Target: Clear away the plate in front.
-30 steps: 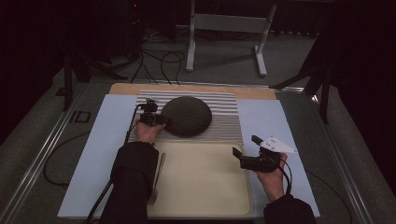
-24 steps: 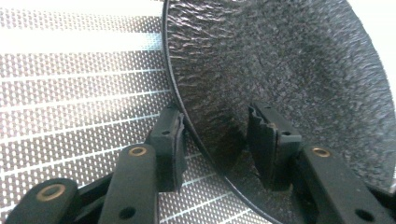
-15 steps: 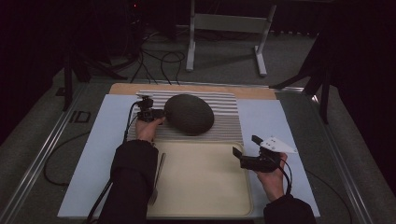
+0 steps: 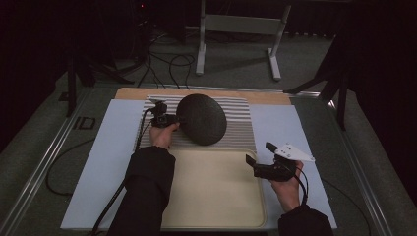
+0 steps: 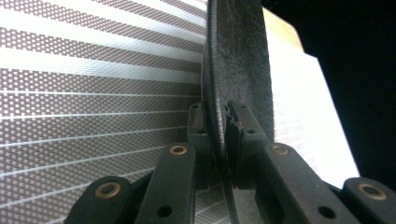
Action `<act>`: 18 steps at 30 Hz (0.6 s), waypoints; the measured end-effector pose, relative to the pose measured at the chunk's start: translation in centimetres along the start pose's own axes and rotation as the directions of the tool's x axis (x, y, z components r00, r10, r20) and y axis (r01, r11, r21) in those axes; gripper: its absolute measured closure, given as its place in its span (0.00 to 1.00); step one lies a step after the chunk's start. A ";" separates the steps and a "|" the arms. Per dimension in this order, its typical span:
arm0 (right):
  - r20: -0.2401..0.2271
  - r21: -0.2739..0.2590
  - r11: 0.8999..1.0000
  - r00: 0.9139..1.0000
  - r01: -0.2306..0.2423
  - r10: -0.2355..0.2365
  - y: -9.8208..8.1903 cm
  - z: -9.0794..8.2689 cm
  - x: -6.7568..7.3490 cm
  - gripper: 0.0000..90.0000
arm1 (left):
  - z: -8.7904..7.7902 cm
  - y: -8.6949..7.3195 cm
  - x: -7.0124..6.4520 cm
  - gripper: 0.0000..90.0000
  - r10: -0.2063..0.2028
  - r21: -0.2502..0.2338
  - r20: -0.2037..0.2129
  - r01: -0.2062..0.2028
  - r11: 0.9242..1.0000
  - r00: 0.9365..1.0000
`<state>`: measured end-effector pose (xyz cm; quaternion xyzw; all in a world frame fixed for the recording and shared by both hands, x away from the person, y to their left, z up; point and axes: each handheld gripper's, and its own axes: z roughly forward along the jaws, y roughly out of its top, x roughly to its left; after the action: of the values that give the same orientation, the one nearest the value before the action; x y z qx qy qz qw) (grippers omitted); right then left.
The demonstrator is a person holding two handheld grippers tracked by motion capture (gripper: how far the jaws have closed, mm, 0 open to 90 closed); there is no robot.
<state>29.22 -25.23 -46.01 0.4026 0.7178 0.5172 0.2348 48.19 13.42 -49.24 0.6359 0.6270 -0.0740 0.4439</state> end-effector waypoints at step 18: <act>0.002 -0.008 1.000 1.000 -0.001 0.001 0.1 -0.2 -0.1 0.09 | -0.3 -0.2 -0.8 0.95 -0.130 -0.048 0.023 0.131 0.990 0.991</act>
<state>29.16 -25.36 -45.85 0.4026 0.7153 0.5199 0.2367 47.69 13.01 -48.70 0.5816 0.6643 -0.0939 0.4600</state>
